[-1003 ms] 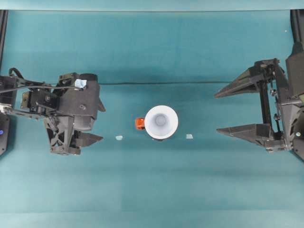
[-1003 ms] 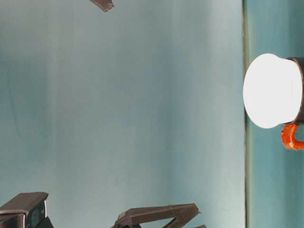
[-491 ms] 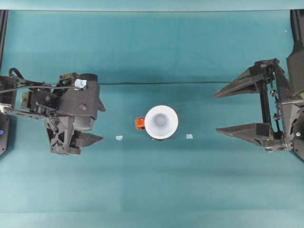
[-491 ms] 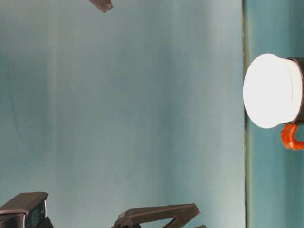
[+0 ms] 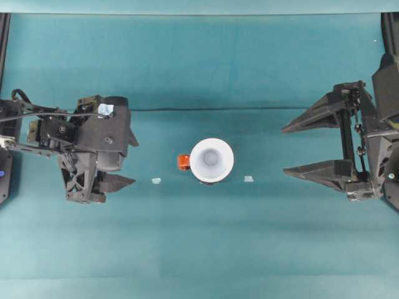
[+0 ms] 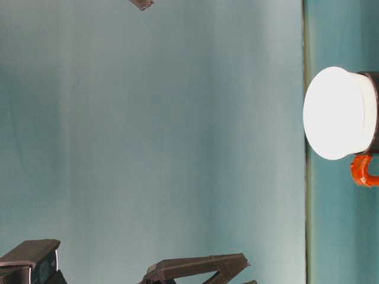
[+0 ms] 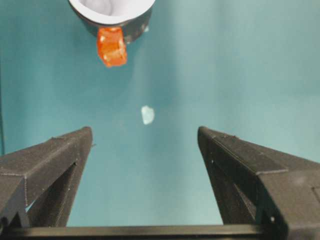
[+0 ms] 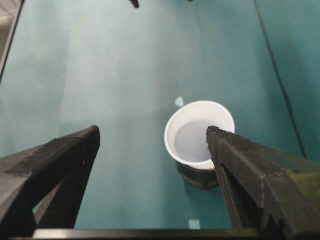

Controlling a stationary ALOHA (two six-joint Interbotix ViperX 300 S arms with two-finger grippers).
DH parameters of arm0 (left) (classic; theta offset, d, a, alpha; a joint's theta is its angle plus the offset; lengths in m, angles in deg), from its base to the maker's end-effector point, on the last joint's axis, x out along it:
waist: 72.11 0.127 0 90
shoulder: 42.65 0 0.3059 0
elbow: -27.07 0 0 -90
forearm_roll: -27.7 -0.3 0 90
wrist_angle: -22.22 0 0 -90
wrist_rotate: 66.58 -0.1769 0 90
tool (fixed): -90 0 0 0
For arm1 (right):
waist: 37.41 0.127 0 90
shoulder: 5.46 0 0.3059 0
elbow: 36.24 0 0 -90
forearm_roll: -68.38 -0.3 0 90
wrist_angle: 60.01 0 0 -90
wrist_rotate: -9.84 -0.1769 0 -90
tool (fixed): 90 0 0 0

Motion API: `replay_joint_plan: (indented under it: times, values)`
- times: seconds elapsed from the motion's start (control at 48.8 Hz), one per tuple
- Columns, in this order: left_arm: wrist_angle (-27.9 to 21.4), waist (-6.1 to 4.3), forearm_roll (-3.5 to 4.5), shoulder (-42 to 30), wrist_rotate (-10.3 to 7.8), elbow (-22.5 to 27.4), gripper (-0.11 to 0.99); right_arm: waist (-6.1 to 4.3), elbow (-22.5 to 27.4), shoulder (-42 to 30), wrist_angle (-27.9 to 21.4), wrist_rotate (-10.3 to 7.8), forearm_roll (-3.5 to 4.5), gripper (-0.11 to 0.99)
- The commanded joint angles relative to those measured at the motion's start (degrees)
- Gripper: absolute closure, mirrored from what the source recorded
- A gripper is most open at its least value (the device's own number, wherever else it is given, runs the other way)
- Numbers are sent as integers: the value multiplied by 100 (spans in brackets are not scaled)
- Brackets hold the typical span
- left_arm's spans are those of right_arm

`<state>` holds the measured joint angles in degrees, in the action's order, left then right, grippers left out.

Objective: Put the paper cup into the moved red handle cup holder.

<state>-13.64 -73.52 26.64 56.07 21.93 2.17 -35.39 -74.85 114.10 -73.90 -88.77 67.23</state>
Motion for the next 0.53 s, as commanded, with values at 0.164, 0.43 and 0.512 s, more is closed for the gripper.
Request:
replay_joint_plan:
  times: [0.164, 0.43, 0.512]
  values:
    - [35, -9, -18, 88, 0, 62, -7, 18, 53, 97, 62, 79, 44, -7]
    - [26, -9, -18, 97, 0, 62, -7, 0, -35, 554, 598, 299, 53, 13]
    - [35, -9, -18, 88, 0, 62, -7, -18, -79, 756, 633, 308, 53, 12]
